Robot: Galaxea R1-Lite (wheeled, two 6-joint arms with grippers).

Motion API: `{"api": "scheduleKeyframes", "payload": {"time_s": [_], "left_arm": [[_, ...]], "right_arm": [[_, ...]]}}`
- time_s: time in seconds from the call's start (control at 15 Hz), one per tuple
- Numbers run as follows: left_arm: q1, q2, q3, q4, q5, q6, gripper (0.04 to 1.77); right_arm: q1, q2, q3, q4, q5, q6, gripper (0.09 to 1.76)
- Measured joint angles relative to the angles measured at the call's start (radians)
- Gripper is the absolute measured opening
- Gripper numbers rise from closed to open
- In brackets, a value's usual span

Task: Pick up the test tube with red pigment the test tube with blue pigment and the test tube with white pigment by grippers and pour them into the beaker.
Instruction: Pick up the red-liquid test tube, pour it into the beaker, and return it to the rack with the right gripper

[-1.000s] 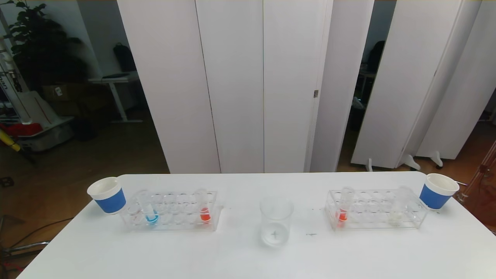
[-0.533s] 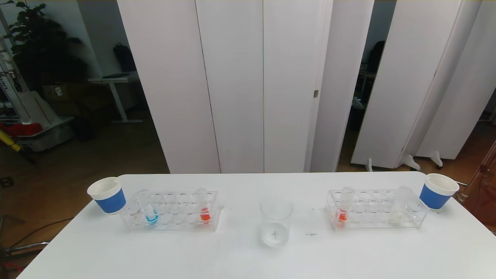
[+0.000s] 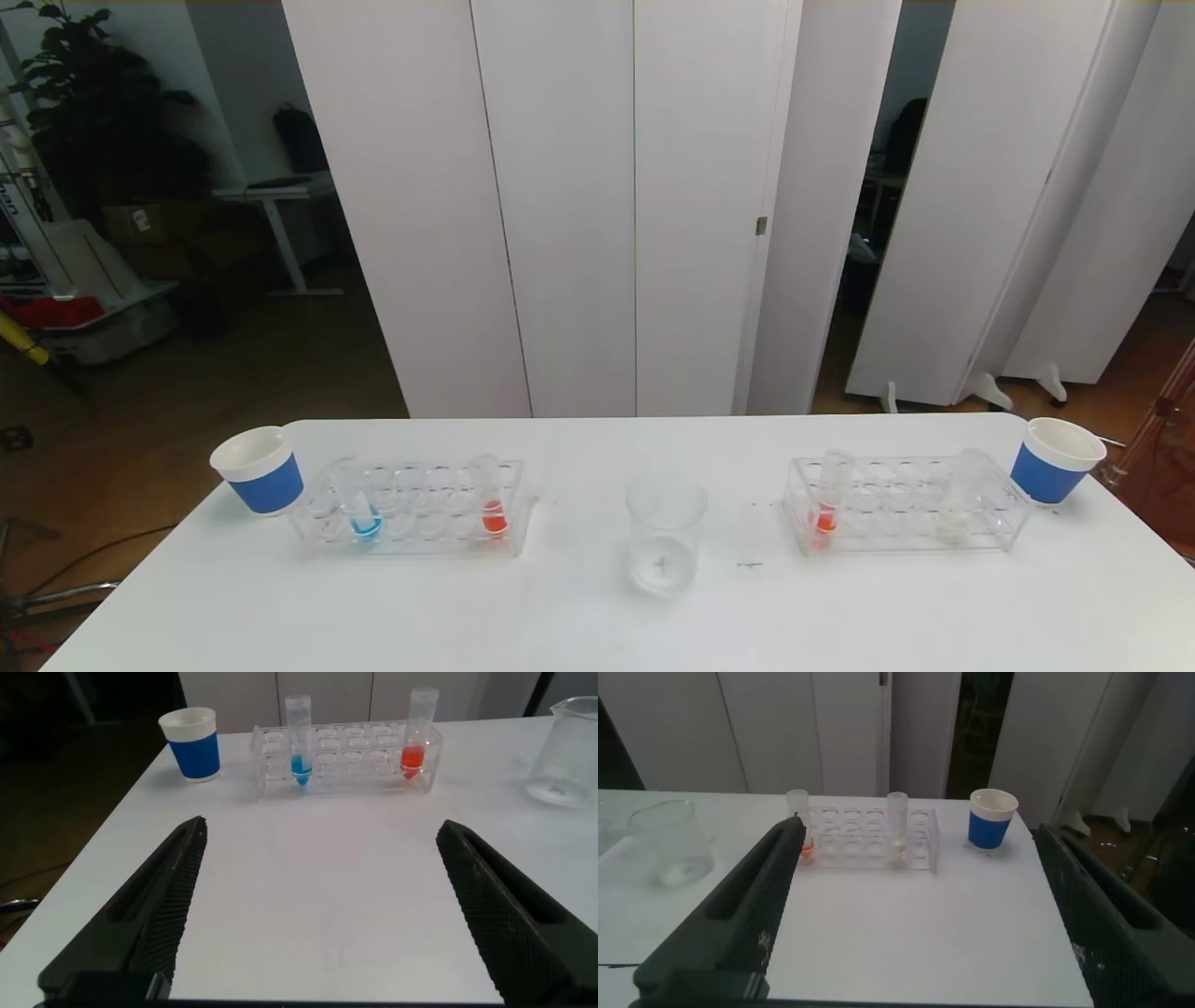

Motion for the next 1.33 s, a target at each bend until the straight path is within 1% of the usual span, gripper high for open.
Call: {"api": "scheduleKeyframes", "payload": {"time_s": [0.2, 0.47, 0.73, 1.0, 1.33], "left_arm": [[0.0, 0.0, 0.0, 0.0, 0.0, 0.0, 1.75], [0.0, 0.0, 0.0, 0.0, 0.0, 0.0, 1.75], [0.0, 0.0, 0.0, 0.0, 0.0, 0.0, 1.75], [0.0, 0.0, 0.0, 0.0, 0.0, 0.0, 1.75], [0.0, 0.0, 0.0, 0.0, 0.0, 0.0, 1.75]], "right_arm": [[0.009, 0.131, -0.077, -0.043, -0.002, -0.008, 1.75], [0.01, 0.359, -0.132, -0.231, -0.001, -0.011, 1.75], [0.039, 0.587, -0.149, -0.401, -0.002, -0.02, 1.75], [0.077, 0.801, -0.129, -0.574, -0.005, -0.015, 1.75], [0.15, 1.024, -0.011, -0.821, -0.018, -0.011, 1.75]]}}
